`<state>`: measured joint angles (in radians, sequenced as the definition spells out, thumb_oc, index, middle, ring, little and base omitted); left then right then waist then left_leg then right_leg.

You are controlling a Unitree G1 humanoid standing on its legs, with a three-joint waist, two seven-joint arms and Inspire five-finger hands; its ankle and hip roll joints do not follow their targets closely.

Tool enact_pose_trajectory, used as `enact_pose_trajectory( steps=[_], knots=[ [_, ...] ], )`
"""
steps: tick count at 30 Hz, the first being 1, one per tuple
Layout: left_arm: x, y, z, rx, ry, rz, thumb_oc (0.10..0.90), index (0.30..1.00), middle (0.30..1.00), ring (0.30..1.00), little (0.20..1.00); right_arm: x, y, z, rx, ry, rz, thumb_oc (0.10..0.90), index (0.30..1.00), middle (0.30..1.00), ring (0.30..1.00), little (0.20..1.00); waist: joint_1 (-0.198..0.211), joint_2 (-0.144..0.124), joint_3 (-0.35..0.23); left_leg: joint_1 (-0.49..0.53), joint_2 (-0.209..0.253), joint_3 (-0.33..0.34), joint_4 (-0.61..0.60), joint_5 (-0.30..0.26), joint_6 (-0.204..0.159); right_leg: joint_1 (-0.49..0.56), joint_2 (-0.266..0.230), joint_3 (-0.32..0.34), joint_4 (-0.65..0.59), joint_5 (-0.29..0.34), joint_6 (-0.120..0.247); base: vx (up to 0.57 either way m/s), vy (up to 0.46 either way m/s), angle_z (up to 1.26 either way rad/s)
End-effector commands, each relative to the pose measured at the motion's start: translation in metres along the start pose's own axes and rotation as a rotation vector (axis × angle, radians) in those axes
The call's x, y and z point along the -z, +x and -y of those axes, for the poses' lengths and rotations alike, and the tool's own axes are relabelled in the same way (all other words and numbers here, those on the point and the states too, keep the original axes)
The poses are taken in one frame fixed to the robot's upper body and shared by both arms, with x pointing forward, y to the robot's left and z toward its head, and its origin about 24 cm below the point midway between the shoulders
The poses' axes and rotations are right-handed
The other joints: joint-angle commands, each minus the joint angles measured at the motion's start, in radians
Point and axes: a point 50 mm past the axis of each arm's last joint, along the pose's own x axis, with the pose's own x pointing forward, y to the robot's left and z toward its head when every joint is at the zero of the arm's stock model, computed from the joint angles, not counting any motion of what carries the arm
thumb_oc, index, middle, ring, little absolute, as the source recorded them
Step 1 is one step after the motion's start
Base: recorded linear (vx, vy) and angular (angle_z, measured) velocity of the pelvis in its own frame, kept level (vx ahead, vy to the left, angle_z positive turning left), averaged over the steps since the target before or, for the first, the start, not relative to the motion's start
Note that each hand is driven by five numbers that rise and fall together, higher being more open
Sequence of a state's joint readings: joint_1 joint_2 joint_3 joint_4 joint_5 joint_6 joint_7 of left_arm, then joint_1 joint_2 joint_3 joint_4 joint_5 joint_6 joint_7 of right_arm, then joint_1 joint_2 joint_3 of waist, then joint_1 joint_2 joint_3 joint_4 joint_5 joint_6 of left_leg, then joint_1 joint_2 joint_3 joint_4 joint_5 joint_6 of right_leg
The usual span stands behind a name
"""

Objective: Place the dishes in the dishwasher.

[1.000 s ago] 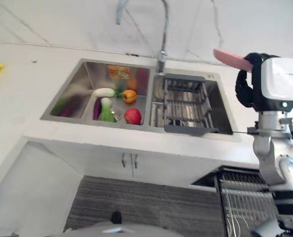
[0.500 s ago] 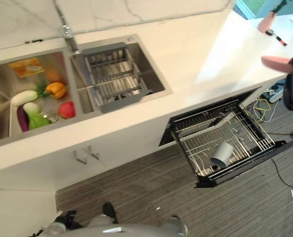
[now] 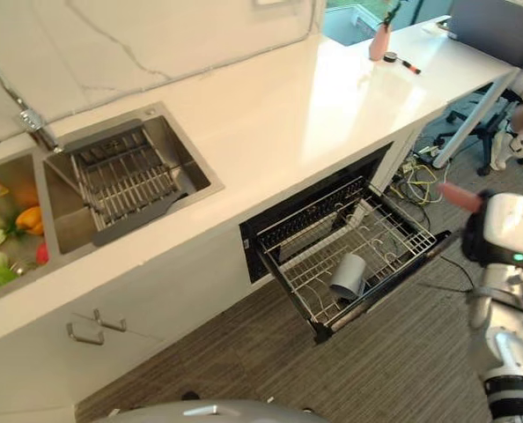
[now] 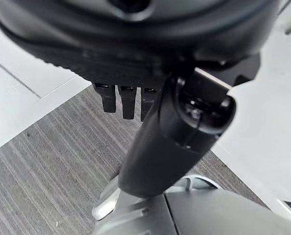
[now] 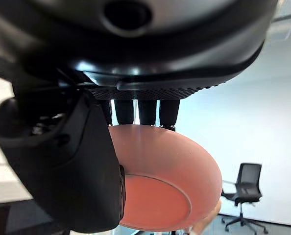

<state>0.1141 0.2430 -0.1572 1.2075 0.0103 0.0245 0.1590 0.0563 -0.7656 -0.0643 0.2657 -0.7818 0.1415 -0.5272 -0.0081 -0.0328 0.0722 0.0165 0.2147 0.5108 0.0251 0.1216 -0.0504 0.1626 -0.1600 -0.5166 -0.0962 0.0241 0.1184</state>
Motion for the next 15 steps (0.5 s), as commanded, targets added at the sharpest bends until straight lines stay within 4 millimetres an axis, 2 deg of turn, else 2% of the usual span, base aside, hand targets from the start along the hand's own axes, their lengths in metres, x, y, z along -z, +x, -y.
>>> enact_pose_trajectory(
  steps=[1,4,8,15],
  knots=[
    [-0.066,-0.005,0.041,0.129,-0.015,0.209,0.8,0.9,0.9,0.9,0.9,-0.036,0.054,0.087,0.382,0.03,0.219,0.4,0.3,0.3,0.3,0.3,0.046,0.023,-0.004,0.027,0.028,0.002,-0.098,-0.03,-0.061,0.009,-0.011,0.01,0.009,-0.071,0.066,0.0,-0.075,-0.1],
    [-0.066,-0.005,0.041,0.127,-0.007,0.21,0.8,0.9,0.9,0.9,0.9,-0.054,0.054,0.083,0.35,0.052,0.307,0.4,0.3,0.3,0.3,0.3,0.047,0.03,0.003,0.029,0.033,-0.005,-0.097,-0.018,-0.069,0.015,-0.002,0.006,0.009,-0.077,0.058,0.01,-0.061,0.09],
    [-0.056,-0.004,0.043,0.139,0.049,0.187,0.8,0.9,0.9,0.9,0.9,-0.07,0.051,0.069,0.269,0.052,0.381,0.4,0.3,0.3,0.3,0.3,0.052,0.04,0.001,0.031,0.032,-0.015,-0.099,-0.016,-0.07,0.023,-0.002,-0.005,0.009,-0.077,0.055,0.01,-0.009,0.18],
    [-0.042,-0.004,0.042,0.137,0.092,0.155,0.8,0.9,0.9,0.9,0.9,-0.074,0.042,0.034,0.118,-0.007,0.413,0.4,0.3,0.3,0.3,0.3,0.069,0.043,0.002,0.031,0.013,-0.038,-0.103,-0.036,-0.063,0.027,-0.015,-0.025,0.009,-0.058,0.058,0.02,0.026,0.2]
  ],
)
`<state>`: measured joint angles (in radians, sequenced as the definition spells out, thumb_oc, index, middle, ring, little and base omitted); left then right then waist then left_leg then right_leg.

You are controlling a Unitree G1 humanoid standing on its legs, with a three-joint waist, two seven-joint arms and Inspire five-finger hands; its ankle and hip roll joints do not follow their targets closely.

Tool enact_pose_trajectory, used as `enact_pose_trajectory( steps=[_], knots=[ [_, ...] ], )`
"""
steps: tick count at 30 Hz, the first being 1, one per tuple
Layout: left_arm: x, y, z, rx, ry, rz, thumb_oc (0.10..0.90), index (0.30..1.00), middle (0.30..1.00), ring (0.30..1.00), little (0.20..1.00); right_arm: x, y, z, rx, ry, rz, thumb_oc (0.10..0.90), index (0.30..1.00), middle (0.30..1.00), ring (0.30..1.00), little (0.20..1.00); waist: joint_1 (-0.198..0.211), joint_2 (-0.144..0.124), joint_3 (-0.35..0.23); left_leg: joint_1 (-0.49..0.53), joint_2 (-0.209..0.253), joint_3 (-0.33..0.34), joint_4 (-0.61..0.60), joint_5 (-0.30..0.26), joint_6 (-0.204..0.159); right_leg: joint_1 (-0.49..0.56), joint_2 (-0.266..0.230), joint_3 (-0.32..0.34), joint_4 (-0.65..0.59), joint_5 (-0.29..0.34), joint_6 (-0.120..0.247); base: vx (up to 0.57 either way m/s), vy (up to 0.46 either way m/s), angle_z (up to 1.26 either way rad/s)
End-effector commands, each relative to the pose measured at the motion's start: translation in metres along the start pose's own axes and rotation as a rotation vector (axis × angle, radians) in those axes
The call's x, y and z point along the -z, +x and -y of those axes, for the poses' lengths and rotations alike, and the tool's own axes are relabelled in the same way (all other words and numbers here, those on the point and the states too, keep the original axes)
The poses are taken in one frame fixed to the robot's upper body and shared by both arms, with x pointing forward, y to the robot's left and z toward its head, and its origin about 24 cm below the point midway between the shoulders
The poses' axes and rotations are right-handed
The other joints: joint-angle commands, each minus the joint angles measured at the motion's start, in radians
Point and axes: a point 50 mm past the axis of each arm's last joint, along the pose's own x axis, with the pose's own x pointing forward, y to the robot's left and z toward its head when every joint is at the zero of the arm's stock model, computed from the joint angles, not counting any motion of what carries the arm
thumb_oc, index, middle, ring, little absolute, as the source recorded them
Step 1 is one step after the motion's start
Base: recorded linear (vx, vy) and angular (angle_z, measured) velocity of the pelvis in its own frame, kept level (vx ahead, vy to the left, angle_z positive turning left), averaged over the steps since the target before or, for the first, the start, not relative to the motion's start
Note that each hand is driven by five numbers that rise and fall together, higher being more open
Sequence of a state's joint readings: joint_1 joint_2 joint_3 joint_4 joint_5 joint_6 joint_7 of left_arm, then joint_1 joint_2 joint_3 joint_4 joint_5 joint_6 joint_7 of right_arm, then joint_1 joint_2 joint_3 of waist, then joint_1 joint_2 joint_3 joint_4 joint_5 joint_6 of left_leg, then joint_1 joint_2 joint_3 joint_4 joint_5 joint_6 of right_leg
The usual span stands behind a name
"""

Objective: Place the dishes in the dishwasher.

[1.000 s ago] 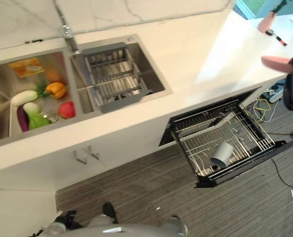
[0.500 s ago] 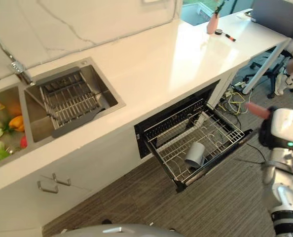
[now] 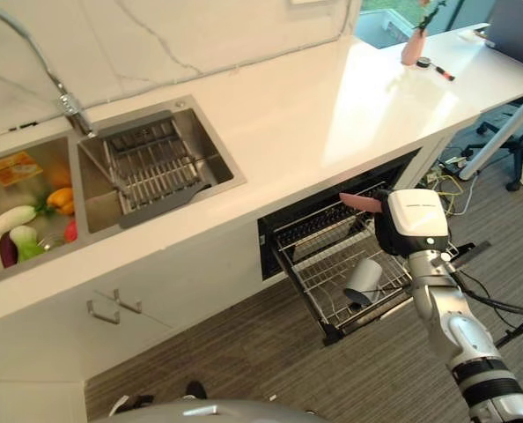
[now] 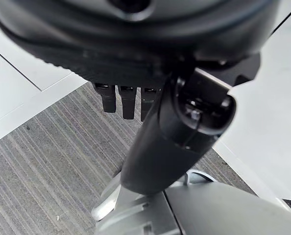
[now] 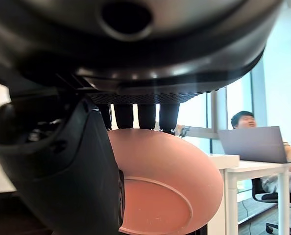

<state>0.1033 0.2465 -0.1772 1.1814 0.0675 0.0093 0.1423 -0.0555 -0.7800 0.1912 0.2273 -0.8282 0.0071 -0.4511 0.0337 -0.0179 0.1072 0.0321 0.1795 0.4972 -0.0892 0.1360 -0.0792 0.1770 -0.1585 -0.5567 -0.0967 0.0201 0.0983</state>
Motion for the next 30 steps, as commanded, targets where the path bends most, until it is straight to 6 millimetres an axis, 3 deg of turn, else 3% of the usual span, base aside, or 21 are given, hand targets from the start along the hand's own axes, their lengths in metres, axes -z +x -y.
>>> enact_pose_trajectory(
  steps=[1,13,23,24,25,30],
  knots=[
    [-0.031,-0.002,0.039,0.115,0.016,0.092,0.8,0.9,0.9,0.9,0.9,0.014,0.033,0.045,0.18,-0.12,0.027,0.4,0.3,0.3,0.3,0.3,0.028,0.028,-0.033,0.014,0.045,-0.028,0.011,-0.052,-0.033,0.013,-0.019,0.011,0.009,-0.051,0.079,0.02,0.038,0.21],
    [-0.012,-0.002,0.034,0.101,0.025,0.036,0.8,0.9,0.9,0.9,0.9,0.031,0.037,0.006,0.015,-0.209,-0.067,0.4,0.3,0.3,0.3,0.3,0.078,0.026,-0.007,-0.02,0.009,-0.063,0.007,-0.066,-0.018,-0.011,-0.051,-0.024,0.009,-0.024,0.093,0.02,0.018,0.14],
    [-0.019,-0.001,0.027,0.084,0.017,0.067,0.8,0.9,0.9,0.9,0.9,0.03,0.038,-0.032,-0.182,-0.358,-0.058,0.4,0.3,0.3,0.3,0.3,0.113,0.043,0.011,-0.049,-0.017,-0.094,0.006,-0.06,-0.016,-0.019,-0.071,-0.045,0.009,-0.015,0.1,0.0,0.001,0.09],
    [-0.023,0.0,0.027,0.087,0.015,0.081,0.8,0.9,0.9,0.9,0.9,0.034,0.031,-0.042,-0.239,-0.384,-0.074,0.452,0.378,0.378,0.378,0.378,0.121,0.049,0.014,-0.055,-0.022,-0.102,0.006,-0.059,-0.016,-0.018,-0.073,-0.052,0.009,-0.015,0.101,0.0,-0.007,0.15],
    [-0.024,0.0,0.026,0.085,0.013,0.083,0.8,0.9,0.9,0.9,0.9,0.034,0.03,-0.044,-0.251,-0.391,-0.083,0.8,0.9,0.9,0.9,0.9,0.122,0.051,0.017,-0.058,-0.025,-0.107,0.005,-0.058,-0.016,-0.016,-0.074,-0.055,0.009,-0.015,0.1,0.0,-0.009,0.13],
    [-0.025,0.0,0.026,0.086,0.004,0.085,0.8,0.9,0.9,0.9,0.9,0.033,0.011,-0.066,-0.337,-0.302,-0.159,0.8,0.9,0.9,0.9,0.9,0.121,0.058,0.015,-0.067,-0.034,-0.127,0.005,-0.058,-0.013,-0.006,-0.079,-0.076,0.009,-0.012,0.101,0.01,-0.005,0.18]
  ],
)
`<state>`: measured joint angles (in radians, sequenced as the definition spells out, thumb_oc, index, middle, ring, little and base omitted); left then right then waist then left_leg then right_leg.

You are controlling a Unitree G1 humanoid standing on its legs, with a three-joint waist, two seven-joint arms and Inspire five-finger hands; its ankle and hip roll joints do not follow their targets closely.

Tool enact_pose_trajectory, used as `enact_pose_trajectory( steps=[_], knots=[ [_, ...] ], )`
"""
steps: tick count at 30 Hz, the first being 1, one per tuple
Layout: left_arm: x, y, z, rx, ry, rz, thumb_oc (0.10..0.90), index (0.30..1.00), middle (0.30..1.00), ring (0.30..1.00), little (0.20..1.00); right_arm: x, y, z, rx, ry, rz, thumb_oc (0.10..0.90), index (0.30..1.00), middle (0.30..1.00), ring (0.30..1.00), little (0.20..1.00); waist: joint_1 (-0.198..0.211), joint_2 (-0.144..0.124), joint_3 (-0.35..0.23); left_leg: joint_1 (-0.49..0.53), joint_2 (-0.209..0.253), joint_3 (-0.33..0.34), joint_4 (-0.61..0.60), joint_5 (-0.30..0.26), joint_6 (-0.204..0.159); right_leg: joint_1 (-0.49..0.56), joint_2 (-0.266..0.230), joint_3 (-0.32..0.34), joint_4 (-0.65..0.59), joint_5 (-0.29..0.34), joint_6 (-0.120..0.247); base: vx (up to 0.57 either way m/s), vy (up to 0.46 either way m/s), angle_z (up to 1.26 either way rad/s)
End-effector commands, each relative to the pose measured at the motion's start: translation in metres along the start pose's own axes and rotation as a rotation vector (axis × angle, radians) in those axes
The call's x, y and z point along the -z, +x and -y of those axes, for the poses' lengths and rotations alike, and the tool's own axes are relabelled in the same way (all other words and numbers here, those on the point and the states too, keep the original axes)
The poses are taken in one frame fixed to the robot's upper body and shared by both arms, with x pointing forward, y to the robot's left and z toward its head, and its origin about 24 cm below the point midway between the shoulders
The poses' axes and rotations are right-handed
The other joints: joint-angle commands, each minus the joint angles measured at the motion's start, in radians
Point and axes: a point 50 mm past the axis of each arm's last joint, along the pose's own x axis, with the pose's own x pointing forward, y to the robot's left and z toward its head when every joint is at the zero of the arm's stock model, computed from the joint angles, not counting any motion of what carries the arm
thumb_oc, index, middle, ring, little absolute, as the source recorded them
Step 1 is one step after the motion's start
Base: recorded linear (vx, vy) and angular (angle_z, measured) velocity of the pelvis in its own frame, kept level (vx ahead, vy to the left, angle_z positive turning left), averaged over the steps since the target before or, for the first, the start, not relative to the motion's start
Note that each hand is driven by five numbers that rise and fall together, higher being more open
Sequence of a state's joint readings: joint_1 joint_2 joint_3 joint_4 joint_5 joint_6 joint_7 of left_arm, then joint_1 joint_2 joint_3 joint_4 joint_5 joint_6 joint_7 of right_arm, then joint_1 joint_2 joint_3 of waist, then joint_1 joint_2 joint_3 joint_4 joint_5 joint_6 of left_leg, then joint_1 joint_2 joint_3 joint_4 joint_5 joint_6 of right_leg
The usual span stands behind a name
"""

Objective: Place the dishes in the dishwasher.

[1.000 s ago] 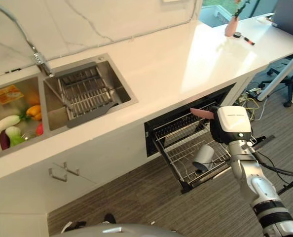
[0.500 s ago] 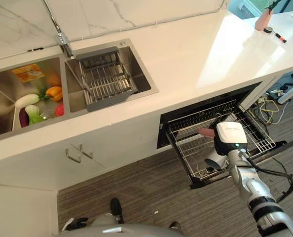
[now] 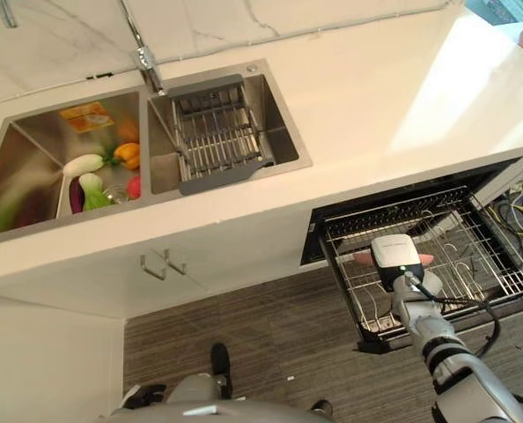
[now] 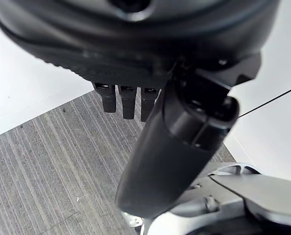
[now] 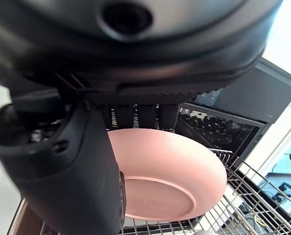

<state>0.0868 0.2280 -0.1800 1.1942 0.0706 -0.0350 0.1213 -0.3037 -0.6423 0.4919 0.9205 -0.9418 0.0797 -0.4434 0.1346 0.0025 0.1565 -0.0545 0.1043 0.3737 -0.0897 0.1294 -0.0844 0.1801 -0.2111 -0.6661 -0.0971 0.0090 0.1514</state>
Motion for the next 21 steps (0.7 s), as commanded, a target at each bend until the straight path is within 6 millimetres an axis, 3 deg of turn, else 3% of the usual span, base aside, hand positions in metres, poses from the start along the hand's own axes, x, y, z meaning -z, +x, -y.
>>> enact_pose_trajectory(
  steps=[1,6,8,11,12,13,15,16,17,19,20,21],
  knots=[
    [-0.014,0.001,0.019,0.05,0.011,0.029,0.8,0.9,0.9,0.9,0.9,0.024,0.016,0.032,0.102,-0.013,-0.084,0.8,0.9,0.9,0.9,0.9,0.019,0.036,-0.037,0.02,0.04,-0.005,0.005,-0.052,-0.007,-0.008,-0.027,0.03,0.01,-0.001,0.048,0.02,-0.008,0.18],
    [-0.009,0.0,0.018,0.044,0.011,0.009,0.8,0.9,0.9,0.9,0.9,0.023,0.008,0.028,0.102,0.103,-0.085,0.8,0.9,0.9,0.9,0.9,0.005,0.026,-0.047,0.03,0.037,-0.01,0.003,-0.062,-0.004,-0.002,-0.027,0.026,0.01,0.003,0.049,0.01,-0.002,0.06],
    [-0.008,0.001,0.015,0.04,0.0,0.006,0.8,0.9,0.9,0.9,0.9,0.026,0.008,0.041,0.159,0.183,-0.083,0.8,0.9,0.9,0.9,0.9,-0.007,0.017,-0.053,0.041,0.039,-0.003,0.003,-0.068,-0.002,-0.001,-0.026,0.032,0.01,0.004,0.049,0.0,0.0,0.0],
    [-0.009,0.001,0.014,0.04,0.0,0.011,0.8,0.9,0.9,0.9,0.9,0.034,0.007,0.053,0.201,0.171,-0.075,0.8,0.9,0.9,0.9,0.9,-0.013,0.013,-0.055,0.048,0.042,0.0,0.003,-0.07,-0.003,0.002,-0.024,0.035,0.01,0.002,0.048,0.0,-0.016,-0.06],
    [-0.009,0.001,0.01,0.032,-0.01,0.012,0.8,0.9,0.9,0.9,0.9,0.048,0.005,0.073,0.287,0.163,-0.089,0.8,0.9,0.9,0.9,0.9,-0.029,0.007,-0.059,0.057,0.046,0.006,0.003,-0.073,-0.004,0.003,-0.02,0.042,0.01,0.001,0.047,0.01,-0.018,-0.07],
    [-0.01,0.001,0.011,0.033,-0.009,0.012,0.8,0.9,0.9,0.9,0.9,0.049,0.004,0.073,0.287,0.162,-0.091,0.8,0.9,0.9,0.9,0.9,-0.027,0.008,-0.058,0.058,0.046,0.006,0.003,-0.073,-0.004,0.004,-0.02,0.042,0.01,0.001,0.047,0.0,0.0,0.0],
    [-0.011,0.002,0.008,0.021,-0.042,0.013,0.8,0.9,0.9,0.9,0.9,0.084,-0.005,0.108,0.484,0.17,-0.205,0.8,0.9,0.9,0.9,0.9,-0.055,0.003,-0.063,0.071,0.051,0.018,0.003,-0.078,-0.003,0.002,-0.015,0.056,0.01,0.001,0.047,0.0,-0.005,-0.02],
    [-0.012,0.002,0.008,0.022,-0.039,0.015,0.8,0.9,0.9,0.9,0.9,0.085,-0.006,0.108,0.485,0.17,-0.21,0.8,0.9,0.9,0.9,0.9,-0.051,0.004,-0.062,0.072,0.052,0.018,0.003,-0.078,-0.003,0.003,-0.015,0.056,0.01,0.001,0.046,0.01,-0.004,-0.08],
    [-0.011,0.002,0.008,0.017,-0.059,0.01,0.8,0.9,0.9,0.9,0.9,0.098,-0.012,0.121,0.564,0.171,-0.261,0.8,0.9,0.9,0.9,0.9,-0.064,0.002,-0.064,0.077,0.054,0.023,0.004,-0.08,-0.003,0.001,-0.014,0.065,0.01,0.001,0.046,0.01,-0.003,-0.15],
    [-0.013,0.002,0.009,0.015,-0.071,0.006,0.8,0.9,0.9,0.9,0.9,0.127,-0.027,0.124,0.631,0.189,-0.396,0.8,0.9,0.9,0.9,0.9,-0.072,0.001,-0.065,0.085,0.058,0.031,0.004,-0.082,-0.003,0.001,-0.01,0.074,0.01,0.0,0.045,0.01,-0.006,-0.19],
    [-0.013,0.002,0.009,0.016,-0.07,0.006,0.8,0.9,0.9,0.9,0.9,0.127,-0.027,0.124,0.631,0.189,-0.398,0.8,0.9,0.9,0.9,0.9,-0.07,0.001,-0.065,0.085,0.058,0.032,0.004,-0.082,-0.003,0.001,-0.01,0.075,0.01,0.0,0.045,0.0,-0.015,-0.17],
    [-0.01,0.002,0.01,0.013,-0.086,-0.011,0.8,0.9,0.9,0.9,0.9,0.153,-0.041,0.121,0.677,0.274,-0.538,0.8,0.9,0.9,0.9,0.9,-0.089,-0.002,-0.07,0.09,0.061,0.036,0.004,-0.084,-0.003,-0.002,-0.007,0.081,0.01,0.0,0.044,0.01,-0.019,-0.19]
  ],
)
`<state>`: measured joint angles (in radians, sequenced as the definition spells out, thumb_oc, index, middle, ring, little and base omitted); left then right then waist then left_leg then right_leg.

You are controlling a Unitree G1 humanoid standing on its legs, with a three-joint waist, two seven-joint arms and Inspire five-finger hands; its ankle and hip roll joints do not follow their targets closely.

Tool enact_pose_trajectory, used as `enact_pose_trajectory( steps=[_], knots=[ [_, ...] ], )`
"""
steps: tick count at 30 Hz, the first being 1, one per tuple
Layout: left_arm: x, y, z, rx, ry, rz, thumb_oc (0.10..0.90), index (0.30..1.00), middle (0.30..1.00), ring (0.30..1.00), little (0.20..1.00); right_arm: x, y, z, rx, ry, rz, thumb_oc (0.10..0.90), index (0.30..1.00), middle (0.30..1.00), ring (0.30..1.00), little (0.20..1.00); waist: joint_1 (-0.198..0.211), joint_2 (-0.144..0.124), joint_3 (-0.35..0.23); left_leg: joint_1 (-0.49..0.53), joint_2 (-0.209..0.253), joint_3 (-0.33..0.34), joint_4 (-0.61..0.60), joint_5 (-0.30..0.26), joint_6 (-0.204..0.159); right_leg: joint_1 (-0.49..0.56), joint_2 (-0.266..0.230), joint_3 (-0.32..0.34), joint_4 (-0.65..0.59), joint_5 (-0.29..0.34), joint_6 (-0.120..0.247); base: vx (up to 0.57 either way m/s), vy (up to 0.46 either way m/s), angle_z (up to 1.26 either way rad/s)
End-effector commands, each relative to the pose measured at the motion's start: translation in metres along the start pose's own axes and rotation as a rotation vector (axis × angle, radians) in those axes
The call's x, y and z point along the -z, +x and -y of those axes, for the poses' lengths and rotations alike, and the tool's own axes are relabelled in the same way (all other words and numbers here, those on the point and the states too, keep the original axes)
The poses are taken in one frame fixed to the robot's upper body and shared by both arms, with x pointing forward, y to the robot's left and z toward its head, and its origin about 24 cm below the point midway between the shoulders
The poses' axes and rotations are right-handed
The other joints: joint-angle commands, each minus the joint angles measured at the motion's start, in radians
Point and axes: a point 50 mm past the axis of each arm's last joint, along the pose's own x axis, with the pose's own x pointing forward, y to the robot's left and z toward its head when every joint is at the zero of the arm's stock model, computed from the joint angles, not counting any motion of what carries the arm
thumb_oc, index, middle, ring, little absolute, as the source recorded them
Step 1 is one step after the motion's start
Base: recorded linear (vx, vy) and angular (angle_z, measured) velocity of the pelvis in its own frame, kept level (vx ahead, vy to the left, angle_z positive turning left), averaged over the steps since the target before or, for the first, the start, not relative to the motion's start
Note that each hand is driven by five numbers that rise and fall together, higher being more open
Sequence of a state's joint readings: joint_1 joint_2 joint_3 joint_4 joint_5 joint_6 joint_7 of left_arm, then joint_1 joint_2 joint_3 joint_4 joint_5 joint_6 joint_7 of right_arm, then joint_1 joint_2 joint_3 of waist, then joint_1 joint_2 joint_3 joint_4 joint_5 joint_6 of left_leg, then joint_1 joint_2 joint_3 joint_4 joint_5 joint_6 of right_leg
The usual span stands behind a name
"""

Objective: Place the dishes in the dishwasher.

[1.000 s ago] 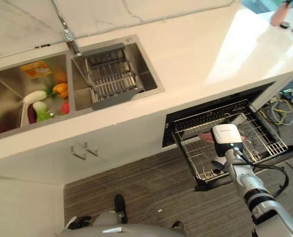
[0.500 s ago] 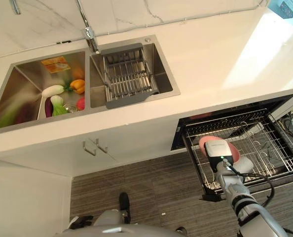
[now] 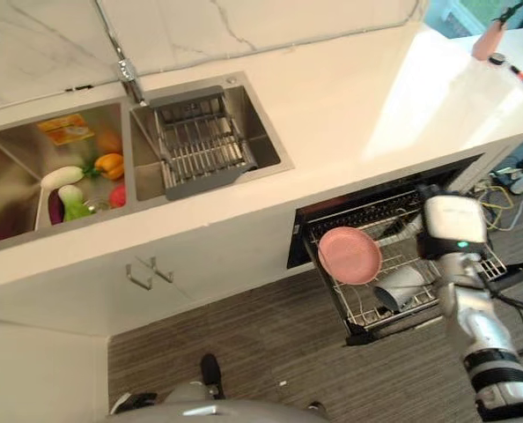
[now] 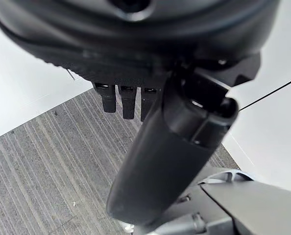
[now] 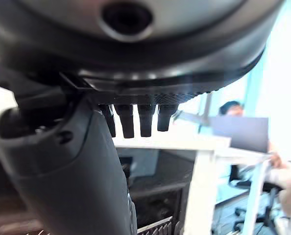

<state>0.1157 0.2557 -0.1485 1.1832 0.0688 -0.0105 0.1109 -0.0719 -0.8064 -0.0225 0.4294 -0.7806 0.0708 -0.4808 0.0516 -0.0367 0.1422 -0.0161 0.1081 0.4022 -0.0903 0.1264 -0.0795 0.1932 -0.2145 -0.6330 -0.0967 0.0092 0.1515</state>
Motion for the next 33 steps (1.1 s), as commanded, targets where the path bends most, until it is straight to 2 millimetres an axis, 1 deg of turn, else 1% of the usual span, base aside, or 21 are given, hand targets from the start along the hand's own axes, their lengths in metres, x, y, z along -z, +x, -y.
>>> enact_pose_trajectory(
  steps=[1,2,3,4,7,8,9,10,11,12,15,16,17,18,19,23,27,29,30,32,33],
  knots=[
    [-0.024,0.003,0.021,0.039,-0.073,0.033,0.8,0.9,0.9,0.9,0.9,0.068,0.016,0.055,0.274,-0.002,-0.302,0.8,0.9,0.9,0.9,0.9,-0.011,0.034,-0.059,0.054,0.06,0.01,0.005,-0.082,-0.008,-0.016,-0.002,0.052,0.009,-0.001,0.044,0.02,-0.038,-0.15],
    [-0.021,0.003,0.02,0.037,-0.078,0.016,0.8,0.9,0.9,0.9,0.9,0.108,-0.008,0.05,0.246,-0.034,-0.48,0.8,0.9,0.9,0.9,0.9,-0.023,0.031,-0.061,0.057,0.065,0.014,0.005,-0.083,-0.01,-0.016,0.002,0.059,0.009,-0.004,0.042,0.01,-0.028,-0.1],
    [-0.022,0.003,0.02,0.038,-0.072,0.018,0.8,0.9,0.9,0.9,0.9,0.11,-0.01,0.05,0.247,-0.034,-0.486,0.4,0.3,0.3,0.3,0.3,-0.018,0.031,-0.061,0.057,0.065,0.014,0.005,-0.083,-0.011,-0.016,0.002,0.058,0.009,-0.004,0.042,0.01,-0.027,-0.06],
    [-0.021,0.003,0.02,0.036,-0.072,0.014,0.8,0.9,0.9,0.9,0.9,0.128,-0.024,0.044,0.225,-0.04,-0.578,0.4,0.3,0.3,0.3,0.3,-0.019,0.031,-0.062,0.058,0.066,0.013,0.005,-0.083,-0.011,-0.015,0.005,0.061,0.009,-0.006,0.041,0.01,-0.02,-0.07],
    [-0.022,0.003,0.02,0.035,-0.078,0.011,0.8,0.9,0.9,0.9,0.9,0.162,-0.069,0.021,0.135,-0.035,-0.808,0.4,0.3,0.3,0.3,0.3,-0.03,0.03,-0.062,0.058,0.071,0.014,0.005,-0.083,-0.015,-0.015,0.01,0.066,0.009,-0.01,0.038,0.01,-0.032,-0.1],
    [-0.024,0.003,0.02,0.037,-0.078,0.014,0.8,0.9,0.9,0.9,0.9,0.171,-0.1,-0.002,0.039,-0.017,-0.911,0.4,0.3,0.3,0.3,0.3,-0.032,0.033,-0.061,0.059,0.071,0.015,0.005,-0.083,-0.015,-0.016,0.01,0.069,0.009,-0.011,0.038,0.02,-0.03,-0.11],
    [-0.024,0.003,0.02,0.035,-0.077,0.014,0.8,0.9,0.9,0.9,0.9,0.171,-0.1,-0.002,0.039,-0.015,-0.912,0.4,0.3,0.3,0.3,0.3,-0.031,0.031,-0.061,0.059,0.071,0.015,0.005,-0.083,-0.015,-0.016,0.01,0.069,0.009,-0.011,0.038,0.02,-0.024,-0.1],
    [-0.024,0.004,0.019,0.035,-0.076,0.014,0.8,0.9,0.9,0.9,0.9,0.17,-0.11,-0.012,-0.011,0.002,-0.934,0.4,0.3,0.3,0.3,0.3,-0.032,0.031,-0.061,0.059,0.071,0.016,0.005,-0.082,-0.015,-0.017,0.01,0.071,0.009,-0.012,0.037,0.0,-0.006,-0.11],
    [-0.024,0.004,0.019,0.035,-0.076,0.014,0.8,0.9,0.9,0.9,0.9,0.17,-0.11,-0.012,-0.011,0.002,-0.934,0.4,0.3,0.3,0.3,0.3,-0.032,0.031,-0.061,0.059,0.071,0.016,0.005,-0.082,-0.015,-0.017,0.01,0.071,0.009,-0.012,0.037,0.01,-0.031,-0.15],
    [-0.026,0.004,0.02,0.036,-0.079,0.017,0.8,0.9,0.9,0.9,0.9,0.163,-0.127,-0.033,-0.113,0.037,-0.962,0.4,0.3,0.3,0.3,0.3,-0.031,0.033,-0.059,0.058,0.071,0.016,0.004,-0.08,-0.017,-0.017,0.011,0.07,0.009,-0.015,0.036,0.01,-0.039,-0.25],
    [-0.027,0.004,0.019,0.036,-0.086,0.021,0.8,0.9,0.9,0.9,0.9,0.142,-0.142,-0.066,-0.254,0.131,-0.985,0.4,0.3,0.3,0.3,0.3,-0.027,0.036,-0.057,0.055,0.067,0.007,0.003,-0.079,-0.018,-0.012,0.01,0.066,0.009,-0.019,0.034,0.02,-0.037,-0.17],
    [-0.028,0.004,0.021,0.044,-0.102,0.025,0.8,0.9,0.9,0.9,0.9,0.115,-0.136,-0.085,-0.331,0.194,-0.915,0.4,0.3,0.3,0.3,0.3,-0.017,0.044,-0.054,0.052,0.062,-0.002,0.003,-0.079,-0.017,-0.007,0.008,0.06,0.009,-0.022,0.033,0.0,0.0,0.0],
    [-0.027,0.004,0.02,0.042,-0.103,0.024,0.8,0.9,0.9,0.9,0.9,0.114,-0.136,-0.086,-0.332,0.195,-0.913,0.4,0.3,0.3,0.3,0.3,-0.02,0.042,-0.054,0.052,0.062,-0.002,0.003,-0.079,-0.017,-0.006,0.008,0.059,0.009,-0.022,0.034,0.02,-0.01,0.07],
    [-0.027,0.003,0.021,0.042,-0.115,0.024,0.8,0.9,0.9,0.9,0.9,0.093,-0.133,-0.097,-0.374,0.243,-0.856,0.4,0.3,0.3,0.3,0.3,-0.008,0.051,-0.051,0.049,0.059,-0.008,0.003,-0.077,-0.016,-0.004,0.005,0.053,0.009,-0.023,0.033,0.01,0.0,0.1],
    [-0.026,0.004,0.019,0.037,-0.118,0.021,0.8,0.9,0.9,0.9,0.9,0.084,-0.133,-0.103,-0.401,0.272,-0.842,0.4,0.3,0.3,0.3,0.3,-0.007,0.052,-0.05,0.047,0.055,-0.014,0.003,-0.076,-0.016,-0.001,0.003,0.047,0.009,-0.024,0.033,0.01,0.004,0.07],
    [-0.025,0.004,0.018,0.019,-0.097,0.016,0.8,0.9,0.9,0.9,0.9,0.034,-0.121,-0.127,-0.506,0.378,-0.742,0.4,0.3,0.3,0.3,0.3,0.03,0.075,-0.045,0.027,0.035,-0.051,0.003,-0.071,-0.013,0.014,-0.01,0.01,0.009,-0.025,0.031,0.0,0.019,0.37],
    [-0.021,0.003,0.022,0.022,-0.052,0.007,0.8,0.9,0.9,0.9,0.9,0.001,-0.11,-0.137,-0.566,0.43,-0.671,0.4,0.3,0.3,0.3,0.3,0.073,0.097,-0.048,0.011,0.01,-0.1,0.003,-0.07,-0.008,0.044,-0.022,-0.047,0.009,-0.026,0.033,0.0,0.027,0.52],
    [-0.019,0.003,0.021,0.021,-0.031,0.007,0.8,0.9,0.9,0.9,0.9,-0.018,-0.094,-0.136,-0.568,0.435,-0.567,0.4,0.3,0.3,0.3,0.3,0.094,0.104,-0.05,0.004,-0.003,-0.127,0.003,-0.07,-0.006,0.06,-0.026,-0.078,0.009,-0.023,0.034,0.01,0.026,0.66],
    [-0.019,0.002,0.021,0.02,-0.025,0.009,0.8,0.9,0.9,0.9,0.9,-0.029,-0.083,-0.132,-0.56,0.421,-0.487,0.4,0.3,0.3,0.3,0.3,0.104,0.105,-0.051,0.002,-0.009,-0.14,0.003,-0.068,-0.005,0.066,-0.027,-0.09,0.01,-0.023,0.034,0.01,0.024,0.67],
    [-0.019,0.003,0.019,0.023,-0.004,0.023,0.8,0.9,0.9,0.9,0.9,-0.059,-0.056,-0.12,-0.552,0.253,-0.162,0.4,0.3,0.3,0.3,0.3,0.127,0.099,-0.051,-0.006,-0.019,-0.165,0.005,-0.065,-0.004,0.077,-0.027,-0.118,0.013,-0.021,0.033,0.01,-0.003,0.61],
    [-0.019,0.003,0.015,0.023,0.019,0.032,0.8,0.9,0.9,0.9,0.9,-0.091,-0.034,-0.103,-0.508,0.066,0.159,0.4,0.3,0.3,0.3,0.3,0.151,0.089,-0.052,-0.012,-0.025,-0.182,0.006,-0.064,-0.005,0.083,-0.024,-0.133,0.015,-0.025,0.031,0.01,-0.017,0.39]
  ],
)
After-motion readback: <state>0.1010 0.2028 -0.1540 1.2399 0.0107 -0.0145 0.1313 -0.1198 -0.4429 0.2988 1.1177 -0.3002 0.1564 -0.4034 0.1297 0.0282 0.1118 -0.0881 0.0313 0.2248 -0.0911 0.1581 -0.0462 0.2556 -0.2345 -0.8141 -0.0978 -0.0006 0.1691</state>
